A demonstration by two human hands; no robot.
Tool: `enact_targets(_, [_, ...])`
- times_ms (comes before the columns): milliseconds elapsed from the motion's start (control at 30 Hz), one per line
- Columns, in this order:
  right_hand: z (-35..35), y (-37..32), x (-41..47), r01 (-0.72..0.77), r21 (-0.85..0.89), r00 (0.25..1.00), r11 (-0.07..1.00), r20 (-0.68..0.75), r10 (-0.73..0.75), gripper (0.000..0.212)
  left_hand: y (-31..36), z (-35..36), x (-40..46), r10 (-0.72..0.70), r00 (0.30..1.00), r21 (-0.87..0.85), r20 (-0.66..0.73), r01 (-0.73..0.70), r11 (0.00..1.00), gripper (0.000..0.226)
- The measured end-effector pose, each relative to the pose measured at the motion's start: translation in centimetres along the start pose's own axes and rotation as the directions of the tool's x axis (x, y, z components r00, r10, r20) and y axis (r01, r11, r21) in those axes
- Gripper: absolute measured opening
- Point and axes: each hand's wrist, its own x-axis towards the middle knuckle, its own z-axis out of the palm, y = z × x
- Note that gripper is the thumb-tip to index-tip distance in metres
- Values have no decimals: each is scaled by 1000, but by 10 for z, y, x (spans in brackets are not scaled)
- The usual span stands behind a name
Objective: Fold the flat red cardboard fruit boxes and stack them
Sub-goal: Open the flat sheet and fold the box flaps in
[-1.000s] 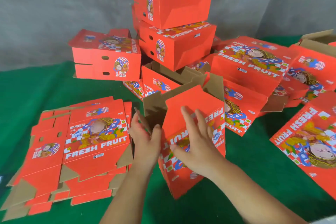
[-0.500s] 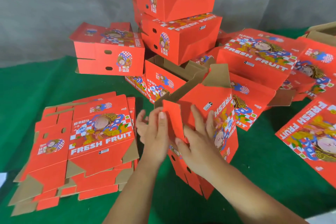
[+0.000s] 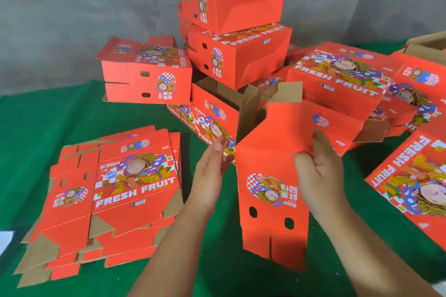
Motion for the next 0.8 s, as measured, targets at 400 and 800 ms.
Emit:
enact_targets(400, [-25, 11, -5, -15, 39, 999, 999, -39, 16, 54, 24, 45, 15, 34, 968, 28, 248, -42, 999, 63])
enact_targets(800, [-42, 13, 9, -206, 502, 937, 840, -146, 317, 49, 9, 57, -32, 338, 893, 264, 298, -418, 869, 39])
